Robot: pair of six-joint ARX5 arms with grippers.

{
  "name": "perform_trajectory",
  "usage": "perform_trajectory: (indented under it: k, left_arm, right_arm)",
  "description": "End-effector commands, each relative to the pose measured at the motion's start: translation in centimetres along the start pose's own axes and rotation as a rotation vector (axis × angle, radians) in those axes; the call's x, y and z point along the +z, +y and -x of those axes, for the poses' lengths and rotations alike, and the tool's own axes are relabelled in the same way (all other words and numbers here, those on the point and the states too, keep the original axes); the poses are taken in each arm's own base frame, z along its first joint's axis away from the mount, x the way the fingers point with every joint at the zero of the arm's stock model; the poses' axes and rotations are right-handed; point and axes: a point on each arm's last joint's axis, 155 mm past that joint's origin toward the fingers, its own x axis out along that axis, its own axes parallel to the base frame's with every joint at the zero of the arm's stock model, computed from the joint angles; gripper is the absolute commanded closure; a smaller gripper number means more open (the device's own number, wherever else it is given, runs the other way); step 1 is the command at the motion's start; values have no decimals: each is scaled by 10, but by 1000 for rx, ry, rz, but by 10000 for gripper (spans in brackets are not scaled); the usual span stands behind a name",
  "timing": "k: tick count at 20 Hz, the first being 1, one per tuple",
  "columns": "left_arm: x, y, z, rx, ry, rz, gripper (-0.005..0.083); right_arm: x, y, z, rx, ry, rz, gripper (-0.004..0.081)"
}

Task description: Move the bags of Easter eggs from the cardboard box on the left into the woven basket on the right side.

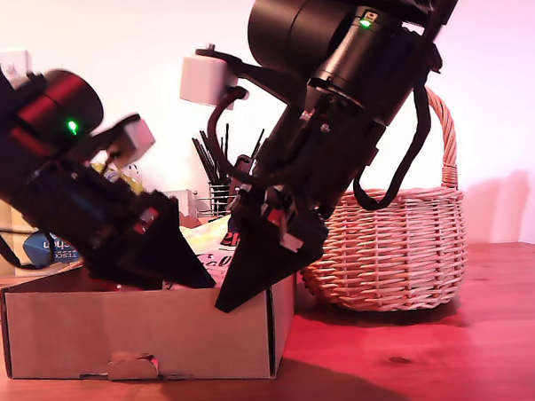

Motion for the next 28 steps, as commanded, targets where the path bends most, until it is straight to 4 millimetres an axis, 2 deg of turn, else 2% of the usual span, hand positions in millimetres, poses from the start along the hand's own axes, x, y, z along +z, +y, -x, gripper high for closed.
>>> perform_trajectory:
  k: [1, 2, 4, 5, 6, 12, 19, 20, 23, 28]
  left_arm:
    - [-25, -6, -14, -29, 57, 39, 479]
    - [-24, -8, -17, -46, 47, 35, 559]
    - [-21, -9, -21, -50, 30, 47, 664]
    - [-19, -8, -22, -48, 23, 58, 753]
    - [-15, -7, -21, -46, 8, 50, 796]
    - [5, -1, -7, -25, -52, 68, 793]
    - [48, -9, 43, 12, -153, 43, 793]
    - [53, -12, 49, 14, -168, 33, 793]
    - [69, -18, 66, 26, -215, 3, 793]
    - [71, -13, 71, 52, -224, 0, 793]
  right_arm:
    - [-18, 19, -8, 54, 55, -10, 783]
    - [-19, 18, -8, 49, 61, -10, 783]
    - [-22, 17, -8, 43, 77, -11, 783]
    - [-24, 19, -8, 49, 84, -14, 783]
    - [-25, 19, -8, 52, 87, -15, 783]
    - [-29, 21, -7, 56, 106, -19, 783]
    - [-17, 26, -10, 54, 83, 14, 782]
    - [-17, 25, -10, 45, 89, 19, 769]
    - [-14, 21, -5, 20, 88, 8, 628]
    - [14, 2, 22, -58, 13, -8, 610]
